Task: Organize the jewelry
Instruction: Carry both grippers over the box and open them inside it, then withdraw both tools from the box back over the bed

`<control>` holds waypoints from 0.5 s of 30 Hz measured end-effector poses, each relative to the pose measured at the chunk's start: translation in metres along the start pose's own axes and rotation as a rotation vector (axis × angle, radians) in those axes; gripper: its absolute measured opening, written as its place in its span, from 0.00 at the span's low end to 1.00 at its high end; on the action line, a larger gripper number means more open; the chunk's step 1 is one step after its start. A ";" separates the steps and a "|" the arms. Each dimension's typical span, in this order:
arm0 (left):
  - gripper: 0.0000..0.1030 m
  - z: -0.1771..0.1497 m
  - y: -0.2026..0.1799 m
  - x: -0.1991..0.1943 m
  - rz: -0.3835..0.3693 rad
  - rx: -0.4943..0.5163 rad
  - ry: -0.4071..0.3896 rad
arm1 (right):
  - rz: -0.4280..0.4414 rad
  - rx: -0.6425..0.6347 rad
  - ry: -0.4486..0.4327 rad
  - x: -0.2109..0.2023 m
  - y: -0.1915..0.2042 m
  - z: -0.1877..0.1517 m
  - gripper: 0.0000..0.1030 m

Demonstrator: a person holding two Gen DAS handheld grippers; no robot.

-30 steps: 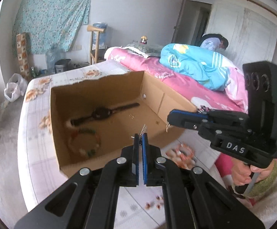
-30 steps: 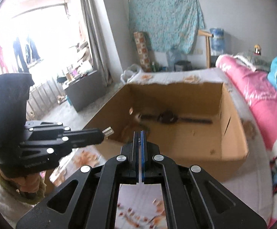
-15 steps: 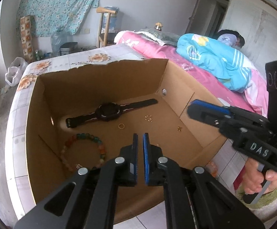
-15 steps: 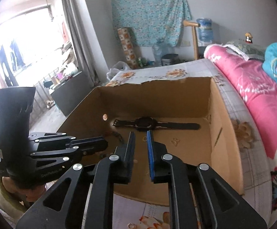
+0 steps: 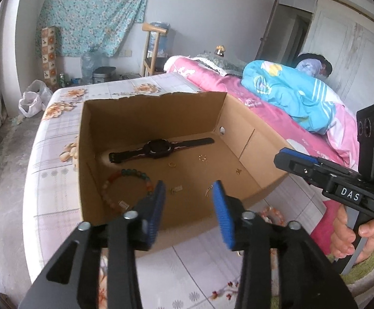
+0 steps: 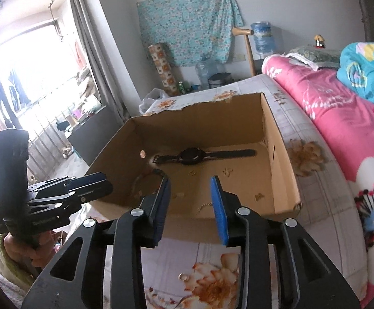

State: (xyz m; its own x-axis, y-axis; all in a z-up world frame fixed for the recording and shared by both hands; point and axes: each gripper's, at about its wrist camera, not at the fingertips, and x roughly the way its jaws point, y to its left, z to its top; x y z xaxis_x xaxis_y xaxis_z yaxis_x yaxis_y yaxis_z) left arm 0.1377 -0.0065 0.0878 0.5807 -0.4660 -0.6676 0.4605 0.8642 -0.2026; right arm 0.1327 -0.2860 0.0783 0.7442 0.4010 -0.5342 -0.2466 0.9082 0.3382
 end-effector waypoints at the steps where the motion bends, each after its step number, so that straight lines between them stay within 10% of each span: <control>1: 0.47 -0.004 -0.001 -0.005 0.005 0.001 -0.005 | 0.001 -0.003 -0.003 -0.003 0.002 -0.002 0.36; 15: 0.77 -0.052 -0.020 -0.028 0.090 0.048 0.057 | 0.002 -0.005 0.062 -0.015 0.015 -0.042 0.44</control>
State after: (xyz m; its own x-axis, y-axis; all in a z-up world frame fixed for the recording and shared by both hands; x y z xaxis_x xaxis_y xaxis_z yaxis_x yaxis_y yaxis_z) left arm 0.0769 -0.0006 0.0732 0.5829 -0.3741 -0.7213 0.4405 0.8914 -0.1064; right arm 0.0912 -0.2738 0.0586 0.7039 0.4090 -0.5807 -0.2509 0.9081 0.3353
